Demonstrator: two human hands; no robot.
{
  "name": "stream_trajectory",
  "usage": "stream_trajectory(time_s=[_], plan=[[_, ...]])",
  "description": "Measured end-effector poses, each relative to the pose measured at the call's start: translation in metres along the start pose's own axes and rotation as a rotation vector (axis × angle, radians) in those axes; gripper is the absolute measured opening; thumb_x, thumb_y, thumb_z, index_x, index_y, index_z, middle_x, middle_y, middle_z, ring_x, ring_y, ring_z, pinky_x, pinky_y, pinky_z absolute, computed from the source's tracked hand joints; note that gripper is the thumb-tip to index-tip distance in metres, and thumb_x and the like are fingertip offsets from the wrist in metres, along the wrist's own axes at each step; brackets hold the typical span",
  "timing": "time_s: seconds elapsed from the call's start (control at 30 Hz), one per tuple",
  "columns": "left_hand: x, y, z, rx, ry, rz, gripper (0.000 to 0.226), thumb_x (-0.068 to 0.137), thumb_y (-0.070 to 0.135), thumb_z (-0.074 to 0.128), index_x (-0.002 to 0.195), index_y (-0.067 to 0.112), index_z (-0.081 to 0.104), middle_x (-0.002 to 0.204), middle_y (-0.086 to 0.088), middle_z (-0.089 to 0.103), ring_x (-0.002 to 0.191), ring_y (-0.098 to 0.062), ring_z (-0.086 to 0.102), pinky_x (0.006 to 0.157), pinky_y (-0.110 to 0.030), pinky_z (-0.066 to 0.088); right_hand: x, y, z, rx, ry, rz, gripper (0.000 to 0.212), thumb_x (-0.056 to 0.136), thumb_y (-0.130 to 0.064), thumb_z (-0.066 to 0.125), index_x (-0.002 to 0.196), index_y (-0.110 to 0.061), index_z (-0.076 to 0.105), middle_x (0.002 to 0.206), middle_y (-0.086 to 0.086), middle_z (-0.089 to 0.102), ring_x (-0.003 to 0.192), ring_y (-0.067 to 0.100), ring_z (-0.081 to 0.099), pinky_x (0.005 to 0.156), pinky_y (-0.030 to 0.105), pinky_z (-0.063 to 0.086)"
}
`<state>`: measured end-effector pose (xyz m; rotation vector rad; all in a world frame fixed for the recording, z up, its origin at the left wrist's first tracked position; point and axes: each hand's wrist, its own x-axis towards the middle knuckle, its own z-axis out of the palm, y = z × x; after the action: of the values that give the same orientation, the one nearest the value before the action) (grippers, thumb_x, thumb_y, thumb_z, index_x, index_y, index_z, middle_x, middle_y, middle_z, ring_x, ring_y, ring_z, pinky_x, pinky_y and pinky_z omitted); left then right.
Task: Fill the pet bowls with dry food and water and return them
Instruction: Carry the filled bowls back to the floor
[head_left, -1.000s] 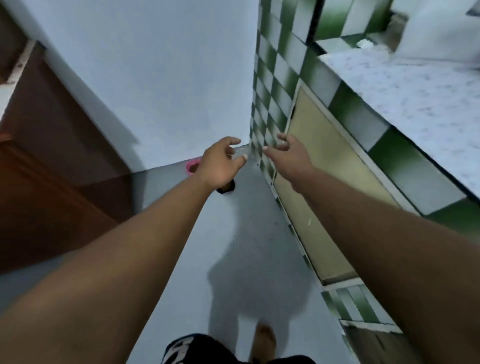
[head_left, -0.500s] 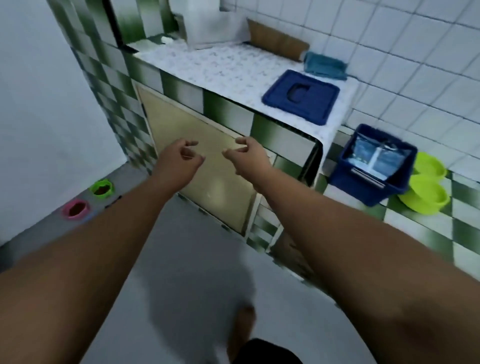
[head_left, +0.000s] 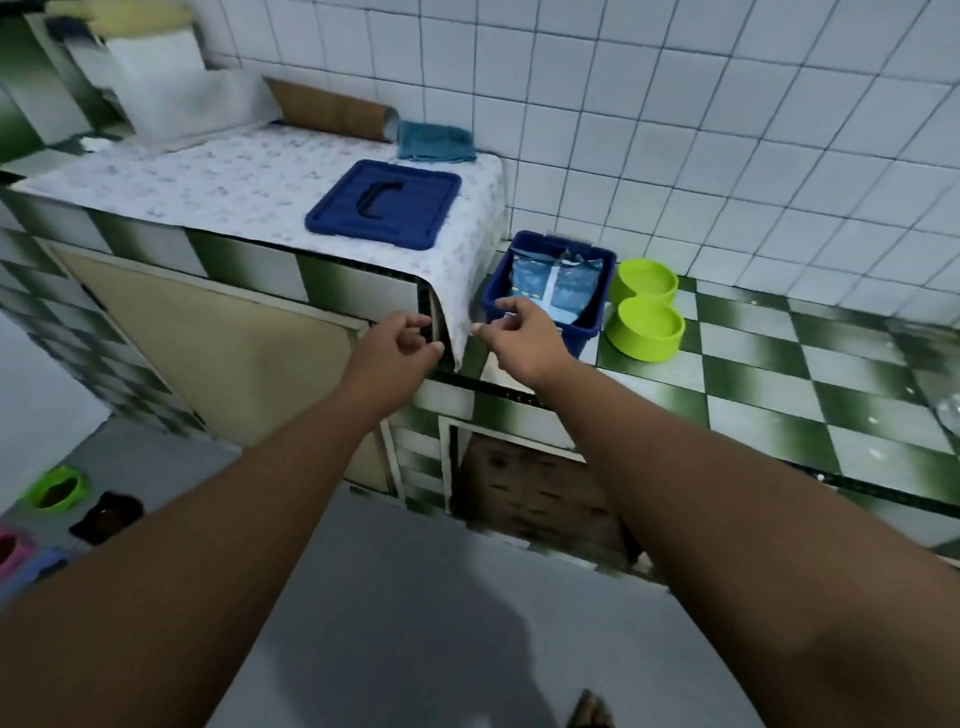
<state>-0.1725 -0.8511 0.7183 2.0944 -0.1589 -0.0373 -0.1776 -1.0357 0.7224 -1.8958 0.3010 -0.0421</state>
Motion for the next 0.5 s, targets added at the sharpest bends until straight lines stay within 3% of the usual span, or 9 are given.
stream_trajectory(time_s=[0.1,0.2,0.37,0.5], plan=[[0.005,0.023,0.059,-0.008,-0.038,-0.008,0.032,0.092,0.029,0.072,0.123,0.023,0.064,0.103,-0.002,0.069,0.093,-0.014,0.066,0.076,-0.026,0.051,0.013,0.026,-0.052,0.008,0.014,0.013,0.048,0.086,-0.029,0.073,0.127,-0.017,0.052,0.090,0.003,0.061,0.079,0.015,0.058,0.088,0.040,0.054],[0.011,0.049,0.115,-0.030,-0.047,-0.027,0.035,0.092,0.029,0.072,0.125,0.023,0.063,0.103,-0.001,0.068,0.092,-0.012,0.065,0.082,-0.030,0.054,0.027,0.045,-0.106,-0.002,0.031,0.015,0.049,0.085,-0.029,0.075,0.127,-0.016,0.053,0.091,0.003,0.063,0.076,0.015,0.060,0.086,0.044,0.055],[0.023,0.080,0.191,-0.094,-0.086,-0.081,0.033,0.093,0.030,0.070,0.124,0.024,0.062,0.103,0.001,0.067,0.095,-0.011,0.064,0.074,-0.023,0.048,0.051,0.075,-0.180,-0.008,0.067,0.052,0.049,0.086,-0.025,0.075,0.128,-0.012,0.054,0.091,0.005,0.062,0.077,0.015,0.058,0.078,0.038,0.054],[0.034,0.092,0.240,-0.137,-0.154,-0.132,0.031,0.095,0.030,0.069,0.124,0.025,0.061,0.102,0.003,0.067,0.089,-0.005,0.061,0.073,-0.021,0.049,0.075,0.097,-0.216,-0.020,0.095,0.088,0.045,0.085,-0.029,0.075,0.123,-0.016,0.056,0.094,0.003,0.064,0.084,0.016,0.061,0.089,0.045,0.057]])
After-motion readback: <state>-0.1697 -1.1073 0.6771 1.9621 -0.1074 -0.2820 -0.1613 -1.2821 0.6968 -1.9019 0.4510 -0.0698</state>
